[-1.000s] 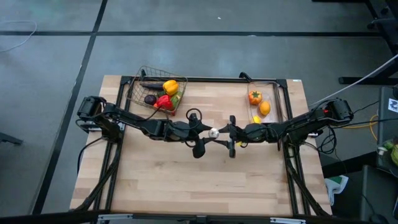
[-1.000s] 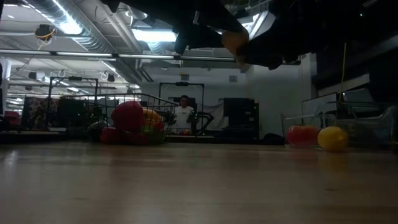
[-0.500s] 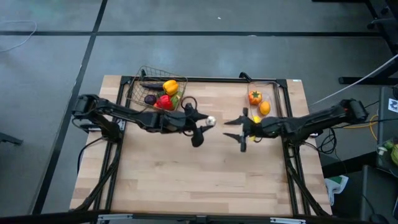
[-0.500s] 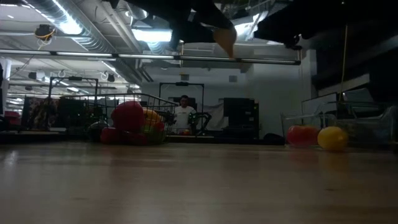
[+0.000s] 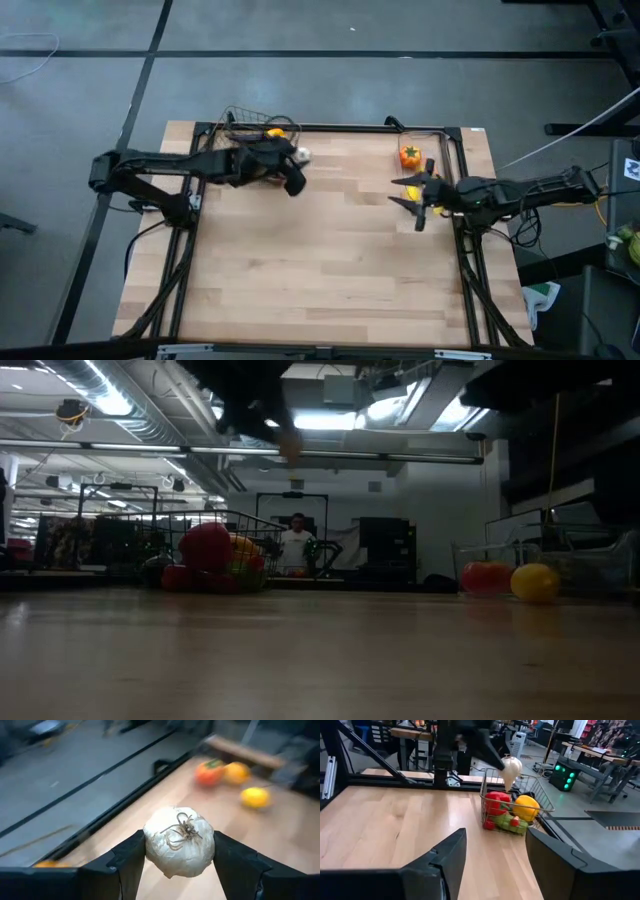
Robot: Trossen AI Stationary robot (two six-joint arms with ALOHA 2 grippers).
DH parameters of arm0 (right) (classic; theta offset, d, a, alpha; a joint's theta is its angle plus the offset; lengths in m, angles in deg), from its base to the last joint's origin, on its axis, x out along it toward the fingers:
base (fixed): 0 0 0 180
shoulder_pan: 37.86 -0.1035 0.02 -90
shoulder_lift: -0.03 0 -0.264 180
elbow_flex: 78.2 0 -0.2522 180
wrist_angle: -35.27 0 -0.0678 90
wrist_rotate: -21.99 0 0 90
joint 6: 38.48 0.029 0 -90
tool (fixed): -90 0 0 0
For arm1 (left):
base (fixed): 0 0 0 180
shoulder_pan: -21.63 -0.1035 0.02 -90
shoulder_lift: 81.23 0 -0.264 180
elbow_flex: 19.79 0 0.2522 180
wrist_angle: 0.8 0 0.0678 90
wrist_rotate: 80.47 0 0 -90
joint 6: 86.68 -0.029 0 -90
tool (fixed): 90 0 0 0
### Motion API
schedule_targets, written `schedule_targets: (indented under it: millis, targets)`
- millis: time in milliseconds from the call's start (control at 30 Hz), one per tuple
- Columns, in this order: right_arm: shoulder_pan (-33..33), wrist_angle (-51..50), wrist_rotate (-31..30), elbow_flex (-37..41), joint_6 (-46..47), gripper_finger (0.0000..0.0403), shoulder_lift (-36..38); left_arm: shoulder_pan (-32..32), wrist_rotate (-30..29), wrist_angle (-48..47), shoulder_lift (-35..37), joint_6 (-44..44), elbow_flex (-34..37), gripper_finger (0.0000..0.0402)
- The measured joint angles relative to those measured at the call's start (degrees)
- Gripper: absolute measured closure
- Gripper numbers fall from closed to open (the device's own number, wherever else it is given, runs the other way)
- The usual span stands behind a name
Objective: Sort produce into baskets
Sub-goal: Put the white garlic into the silver wire basket
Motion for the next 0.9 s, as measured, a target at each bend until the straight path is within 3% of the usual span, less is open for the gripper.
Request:
schedule_targets:
  millis: [200, 367, 533, 733, 900]
  targets:
    - [0.0, -10.07, -0.49, 0.01, 5.02, 0.0199, 8.44, -6.49, -0.47, -13.03, 2.67, 4.74, 0.0, 0.0192]
    - [0.0, -21.57, -0.52, 0.03, 10.04, 0.0199, 13.17, -11.09, -0.38, -17.83, 1.83, 8.18, 0.63, 0.0192]
    - [-0.02, -25.67, 0.59, 3.21, 12.05, 0.0199, 15.7, -13.68, 0.31, -15.78, 1.79, 11.24, 4.06, 0.0192]
    - [-0.06, -24.28, 6.55, 9.39, 12.09, 0.0199, 14.59, -14.51, 0.61, -15.74, 1.15, 15.16, 6.74, 0.0192]
    - [-0.07, -22.35, 7.58, 12.81, 12.05, 0.0212, 13.57, -14.42, 1.09, -12.65, 0.85, 16.65, 9.31, 0.0192]
